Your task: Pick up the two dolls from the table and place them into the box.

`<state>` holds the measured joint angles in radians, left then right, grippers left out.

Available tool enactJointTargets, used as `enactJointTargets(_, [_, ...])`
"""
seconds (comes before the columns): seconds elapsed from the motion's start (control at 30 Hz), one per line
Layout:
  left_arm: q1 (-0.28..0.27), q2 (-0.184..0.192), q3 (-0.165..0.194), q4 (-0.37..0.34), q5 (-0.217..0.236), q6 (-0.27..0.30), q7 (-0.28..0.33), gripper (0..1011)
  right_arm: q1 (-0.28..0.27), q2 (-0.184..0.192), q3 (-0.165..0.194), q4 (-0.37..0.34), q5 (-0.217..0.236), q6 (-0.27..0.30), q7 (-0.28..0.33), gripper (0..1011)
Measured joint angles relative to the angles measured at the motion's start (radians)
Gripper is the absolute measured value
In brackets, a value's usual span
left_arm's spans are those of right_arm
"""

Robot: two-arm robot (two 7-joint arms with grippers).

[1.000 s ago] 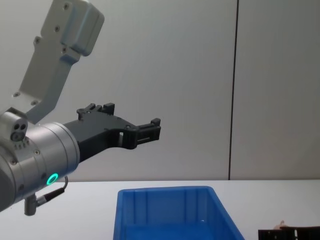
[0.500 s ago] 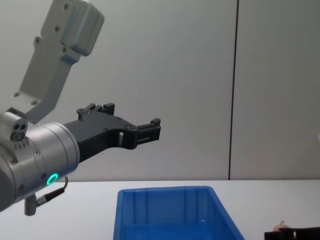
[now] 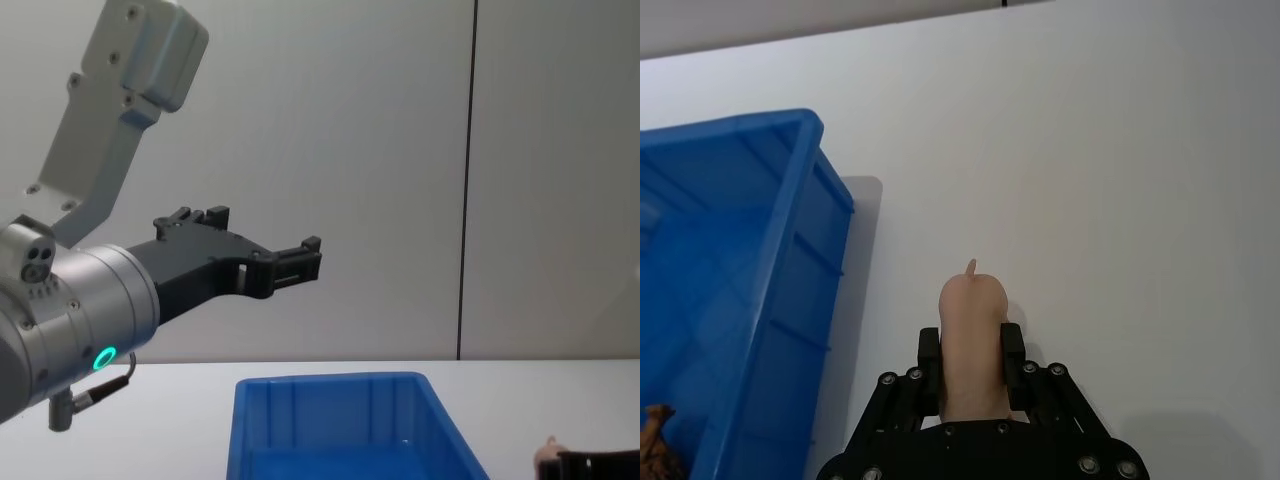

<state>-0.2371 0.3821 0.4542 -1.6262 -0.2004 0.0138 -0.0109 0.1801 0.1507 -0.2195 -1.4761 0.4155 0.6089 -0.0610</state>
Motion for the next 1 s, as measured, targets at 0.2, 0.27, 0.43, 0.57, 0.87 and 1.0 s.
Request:
enactJointTargets(0.2, [0.0,0.0,0.0,0.0,0.0,0.0,0.0,1001,0.001,0.006,0.003,-0.013,-0.01,-0.028,0.024,345])
enactJointTargets(0.27, [0.0,0.0,0.0,0.0,0.0,0.0,0.0,1001,0.002,0.009,0.005,-0.02,-0.015,-0.043,0.035,345])
enactJointTargets(0.43, [0.0,0.0,0.0,0.0,0.0,0.0,0.0,1001,0.004,0.017,0.009,-0.041,-0.026,-0.08,0.066,345])
enactJointTargets(0.57, [0.0,0.0,0.0,0.0,0.0,0.0,0.0,1001,0.006,0.022,0.011,-0.059,-0.031,-0.108,0.094,345])
enactJointTargets(0.87, [0.0,0.0,0.0,0.0,0.0,0.0,0.0,1001,0.018,0.033,0.014,-0.099,-0.034,-0.162,0.191,345])
enactJointTargets(1.0, [0.0,0.0,0.0,0.0,0.0,0.0,0.0,1001,0.024,0.035,0.013,-0.111,-0.027,-0.173,0.238,345])
